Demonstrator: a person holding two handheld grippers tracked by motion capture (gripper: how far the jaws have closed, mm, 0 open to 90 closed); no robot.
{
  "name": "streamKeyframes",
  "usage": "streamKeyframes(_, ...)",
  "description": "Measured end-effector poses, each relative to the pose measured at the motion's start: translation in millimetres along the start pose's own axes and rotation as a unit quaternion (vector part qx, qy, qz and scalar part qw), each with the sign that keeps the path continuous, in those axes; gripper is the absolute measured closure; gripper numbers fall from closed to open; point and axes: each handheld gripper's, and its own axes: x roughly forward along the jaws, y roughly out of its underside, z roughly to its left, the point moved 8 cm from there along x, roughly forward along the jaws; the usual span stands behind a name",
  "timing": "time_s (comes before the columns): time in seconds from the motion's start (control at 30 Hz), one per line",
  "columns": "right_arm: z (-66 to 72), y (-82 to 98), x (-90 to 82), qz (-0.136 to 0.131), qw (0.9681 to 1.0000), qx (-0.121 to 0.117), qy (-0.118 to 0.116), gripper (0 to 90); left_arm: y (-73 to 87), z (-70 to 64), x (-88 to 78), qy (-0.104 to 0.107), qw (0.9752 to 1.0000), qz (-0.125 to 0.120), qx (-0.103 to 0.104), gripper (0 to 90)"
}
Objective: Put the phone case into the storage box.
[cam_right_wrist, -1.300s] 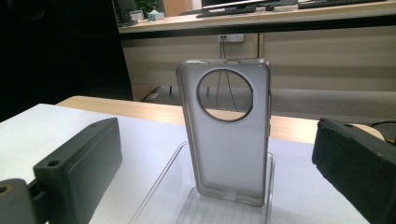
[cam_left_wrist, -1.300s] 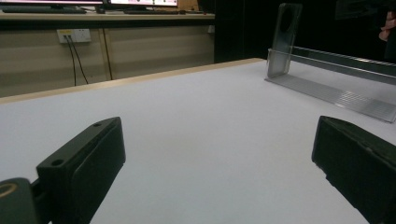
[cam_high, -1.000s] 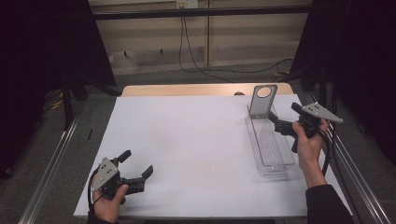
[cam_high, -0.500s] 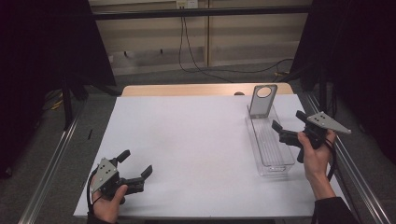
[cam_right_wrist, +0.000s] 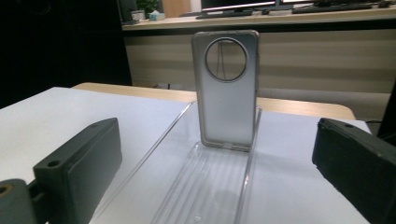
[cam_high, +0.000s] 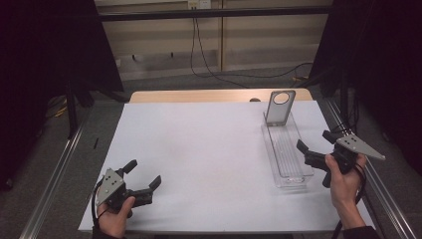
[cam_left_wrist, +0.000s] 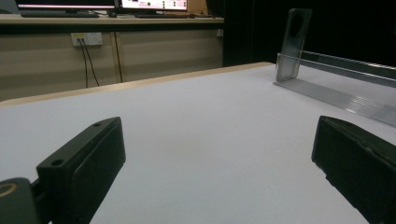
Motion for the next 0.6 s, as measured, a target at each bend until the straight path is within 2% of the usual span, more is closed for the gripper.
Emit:
streamKeyframes(0.3, 1.1, 12.9, -12.3, 0.007, 0.9999, 0.006, 0.009, 0.4, -0.7, 0.6, -0.4, -0.003, 1.0000, -0.003, 0.001, 2.7)
streamKeyframes(0.6, 3.8, 21.9, -25.3, 0.001, 0.9998, 0.008, 0.018, 0.3, 0.3, 2.0, -2.7, -0.008, 1.0000, -0.002, -0.003, 2.7)
